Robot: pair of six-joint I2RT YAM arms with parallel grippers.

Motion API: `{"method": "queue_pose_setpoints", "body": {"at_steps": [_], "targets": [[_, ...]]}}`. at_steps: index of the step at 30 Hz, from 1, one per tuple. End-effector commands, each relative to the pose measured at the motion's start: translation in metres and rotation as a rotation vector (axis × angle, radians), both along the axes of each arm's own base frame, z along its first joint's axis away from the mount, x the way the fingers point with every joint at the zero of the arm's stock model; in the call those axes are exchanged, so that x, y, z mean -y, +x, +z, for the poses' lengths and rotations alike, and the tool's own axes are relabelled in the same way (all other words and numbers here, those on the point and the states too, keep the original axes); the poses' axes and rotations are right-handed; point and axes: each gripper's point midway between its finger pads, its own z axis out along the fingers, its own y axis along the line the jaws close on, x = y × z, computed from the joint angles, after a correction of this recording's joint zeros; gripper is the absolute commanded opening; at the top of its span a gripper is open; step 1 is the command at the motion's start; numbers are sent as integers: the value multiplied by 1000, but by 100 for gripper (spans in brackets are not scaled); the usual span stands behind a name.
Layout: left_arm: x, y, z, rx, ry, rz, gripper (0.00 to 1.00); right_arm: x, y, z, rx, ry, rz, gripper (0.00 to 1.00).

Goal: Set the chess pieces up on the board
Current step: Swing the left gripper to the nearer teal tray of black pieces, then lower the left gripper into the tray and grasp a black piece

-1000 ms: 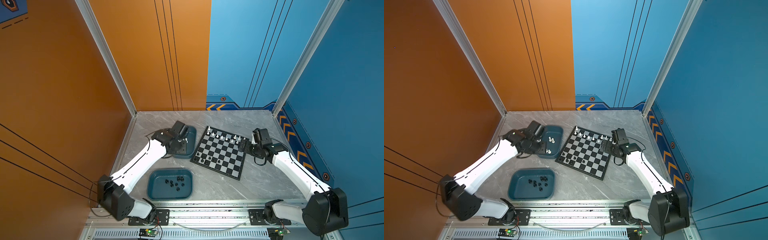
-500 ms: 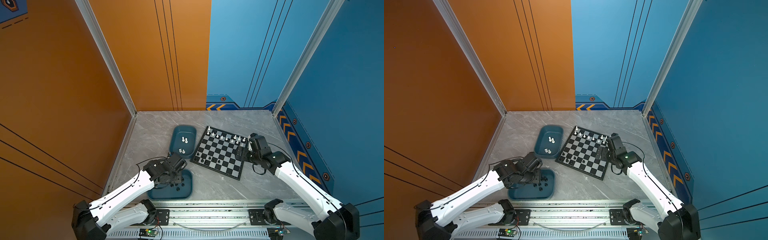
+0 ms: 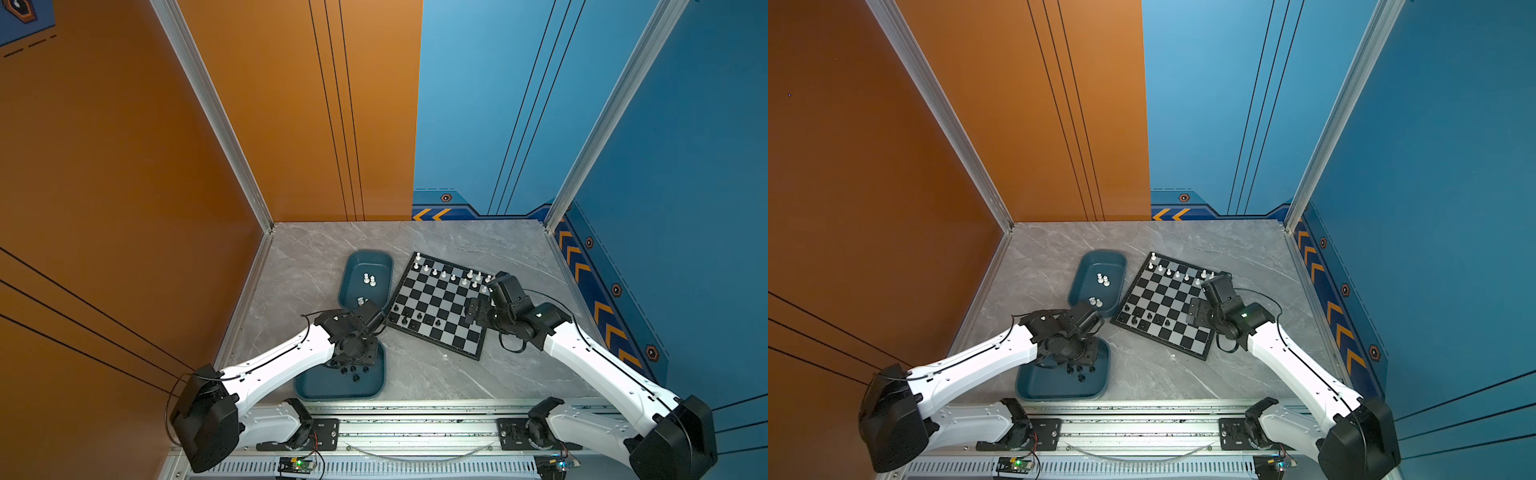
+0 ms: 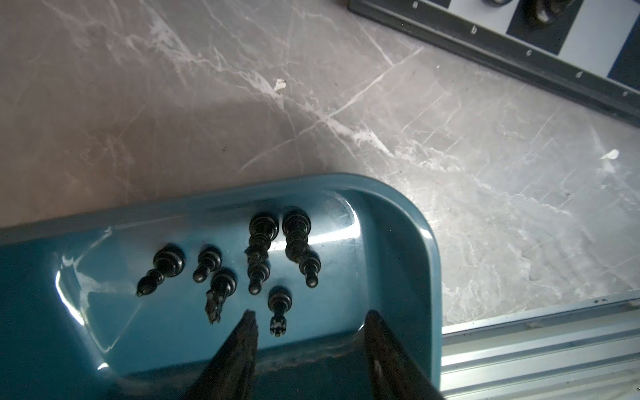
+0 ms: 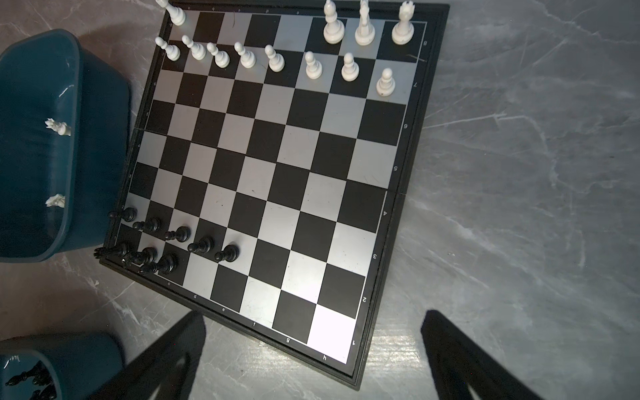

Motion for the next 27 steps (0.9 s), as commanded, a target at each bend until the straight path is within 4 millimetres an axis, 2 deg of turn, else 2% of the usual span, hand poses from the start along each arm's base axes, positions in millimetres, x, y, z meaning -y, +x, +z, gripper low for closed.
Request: {"method": "queue_pose_setpoints", "body": {"at_steps": [1,4,10,27], "targets": [[8,10,8,4,-40,-47,51,7,-2,8,8,-23,-46,100],[9,15,6,-6,-45,-57,49,11,-5,9,13,-28,-61,100],[12,16,-3,-52,-39,-87,40,15,-9,8,15,-26,-81,100],[7,16,-14,-71,0,-96,38,25,-23,5,15,-29,-109,100]]}}
